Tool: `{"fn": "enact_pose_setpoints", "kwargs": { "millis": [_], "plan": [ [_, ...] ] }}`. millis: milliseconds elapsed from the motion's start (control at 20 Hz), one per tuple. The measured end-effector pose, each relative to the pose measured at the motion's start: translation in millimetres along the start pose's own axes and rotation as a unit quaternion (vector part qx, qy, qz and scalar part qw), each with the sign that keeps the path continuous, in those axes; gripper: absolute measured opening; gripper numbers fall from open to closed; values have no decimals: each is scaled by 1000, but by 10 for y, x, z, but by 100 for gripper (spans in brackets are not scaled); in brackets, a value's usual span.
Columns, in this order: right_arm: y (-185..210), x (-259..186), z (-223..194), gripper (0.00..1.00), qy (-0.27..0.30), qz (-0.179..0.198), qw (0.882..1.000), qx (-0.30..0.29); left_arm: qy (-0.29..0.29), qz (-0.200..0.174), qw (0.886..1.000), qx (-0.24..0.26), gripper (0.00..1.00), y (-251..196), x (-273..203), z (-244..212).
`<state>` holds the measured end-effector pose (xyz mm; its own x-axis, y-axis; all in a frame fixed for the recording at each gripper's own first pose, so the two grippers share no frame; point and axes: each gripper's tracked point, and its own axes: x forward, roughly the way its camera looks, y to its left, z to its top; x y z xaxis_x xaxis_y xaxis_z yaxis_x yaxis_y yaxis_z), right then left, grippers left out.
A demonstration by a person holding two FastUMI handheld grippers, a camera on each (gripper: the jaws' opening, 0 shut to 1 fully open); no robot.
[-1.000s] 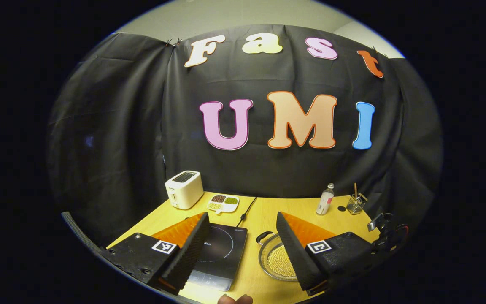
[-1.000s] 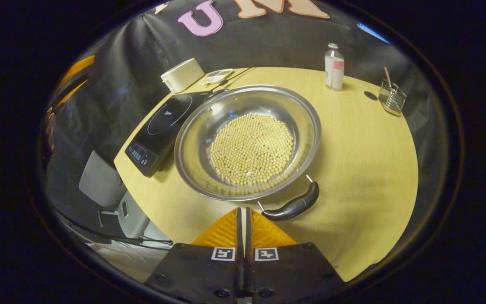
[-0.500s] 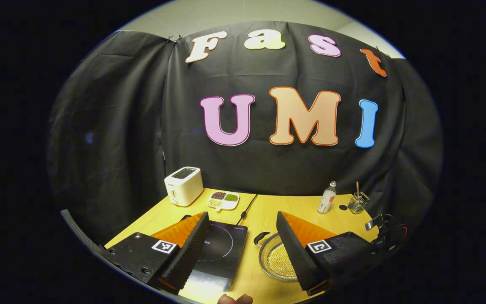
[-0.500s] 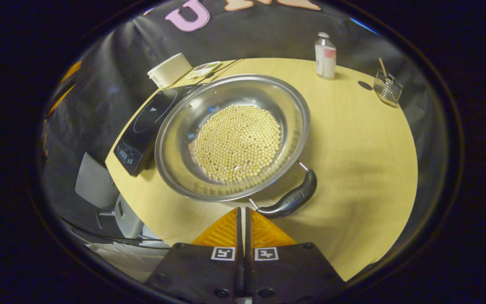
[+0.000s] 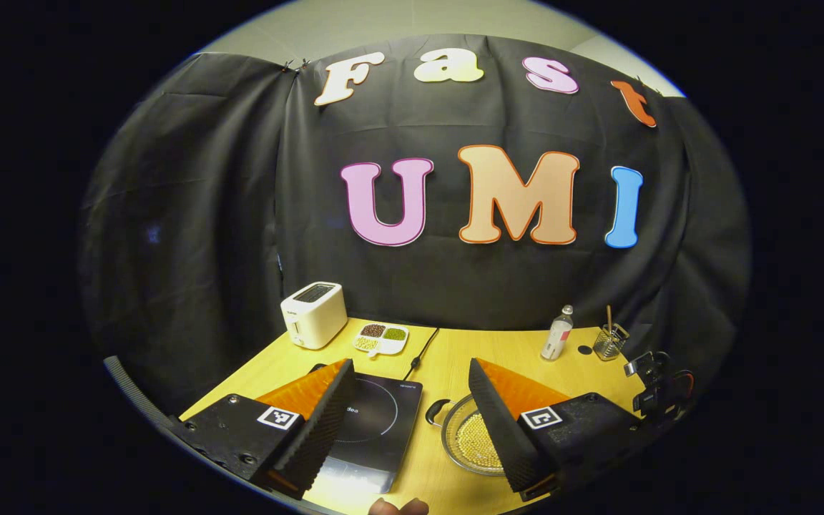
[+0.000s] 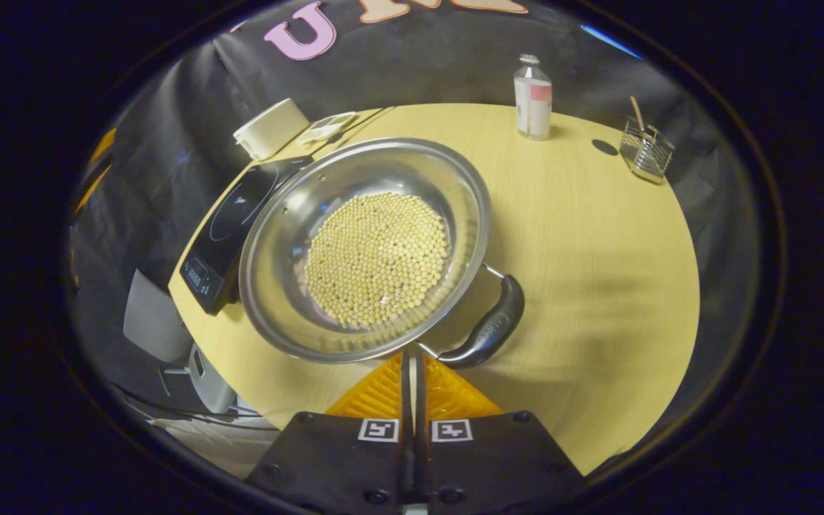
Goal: First push the handle of the pot to place it horizontally, then grasp the pot with both hands and set it on the induction cooktop.
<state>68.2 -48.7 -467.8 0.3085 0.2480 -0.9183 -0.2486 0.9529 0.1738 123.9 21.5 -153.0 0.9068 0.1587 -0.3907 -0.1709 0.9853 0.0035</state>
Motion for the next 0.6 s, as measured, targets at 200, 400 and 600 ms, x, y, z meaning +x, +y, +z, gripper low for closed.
{"fn": "enact_pose_setpoints", "kwargs": {
  "millis": [200, 400, 600],
  "plan": [
    [-107, 22, 77, 3, -3, -10, 1000, -3, -3, 5, 1000, 2, 96, 31, -29, 8],
    [-197, 48, 167, 3, -5, -16, 1000, -9, -5, 6, 1000, 3, 96, 29, -51, 23],
    [-236, 52, 204, 3, -5, -18, 1000, -7, -8, 6, 1000, 2, 94, 14, -61, 44]
  ]
}}
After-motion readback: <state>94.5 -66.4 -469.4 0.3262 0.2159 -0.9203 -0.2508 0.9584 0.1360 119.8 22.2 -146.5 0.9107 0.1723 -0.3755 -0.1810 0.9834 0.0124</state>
